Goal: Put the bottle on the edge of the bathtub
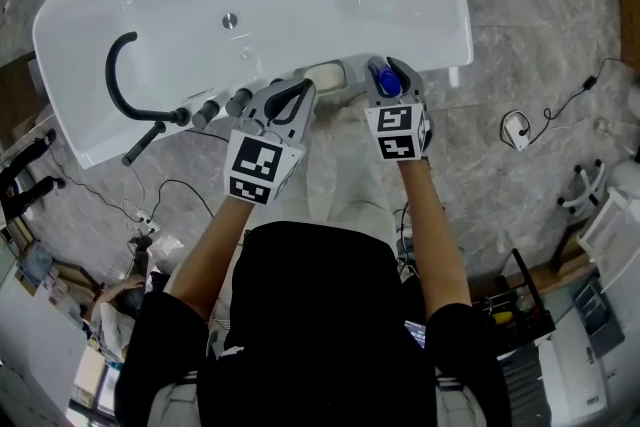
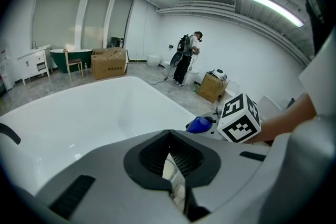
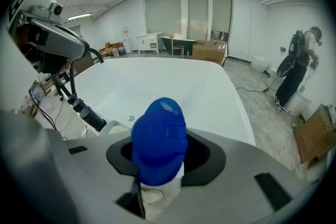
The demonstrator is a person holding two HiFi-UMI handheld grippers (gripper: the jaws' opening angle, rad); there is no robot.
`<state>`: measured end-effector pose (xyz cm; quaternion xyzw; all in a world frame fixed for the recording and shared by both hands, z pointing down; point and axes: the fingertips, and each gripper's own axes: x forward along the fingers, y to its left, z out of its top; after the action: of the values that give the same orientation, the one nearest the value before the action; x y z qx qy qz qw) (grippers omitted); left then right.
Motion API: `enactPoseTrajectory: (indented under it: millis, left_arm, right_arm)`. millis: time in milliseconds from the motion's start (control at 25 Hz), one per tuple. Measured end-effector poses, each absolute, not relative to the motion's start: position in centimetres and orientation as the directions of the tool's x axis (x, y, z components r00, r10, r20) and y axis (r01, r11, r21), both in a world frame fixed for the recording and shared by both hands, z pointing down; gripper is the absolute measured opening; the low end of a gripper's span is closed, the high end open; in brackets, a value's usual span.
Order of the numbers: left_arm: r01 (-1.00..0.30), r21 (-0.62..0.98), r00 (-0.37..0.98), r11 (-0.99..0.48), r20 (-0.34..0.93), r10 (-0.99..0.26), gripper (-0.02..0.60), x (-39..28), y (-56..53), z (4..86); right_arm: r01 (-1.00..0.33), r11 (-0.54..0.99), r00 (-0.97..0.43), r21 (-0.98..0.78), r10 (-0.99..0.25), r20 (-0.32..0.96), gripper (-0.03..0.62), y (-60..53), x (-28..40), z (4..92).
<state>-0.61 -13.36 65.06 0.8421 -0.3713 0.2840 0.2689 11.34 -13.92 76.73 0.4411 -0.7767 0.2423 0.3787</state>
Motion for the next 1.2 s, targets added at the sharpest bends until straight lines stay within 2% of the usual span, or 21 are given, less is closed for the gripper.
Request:
enactPoseTrajectory:
  millis: [440, 1200]
  left_arm:
    - [-0.784, 0.244, 0.561, -0.571, 0.673, -0.482, 0.014, -1.2, -13.8, 64.5]
    - [-0.763, 0.244, 0.584, -0.598, 0.656, -0.478, 0.014, 0.4, -14.0, 63.4]
  right_arm:
    - [-0.867, 0.498, -0.305, -0.009, -0.516, 0.800, 0.164, -13.4, 11.0, 76.6]
    - [-0.865, 0.497, -0.353, -0.062, -0.516, 0.780, 0.186, -12.9, 11.6, 74.6]
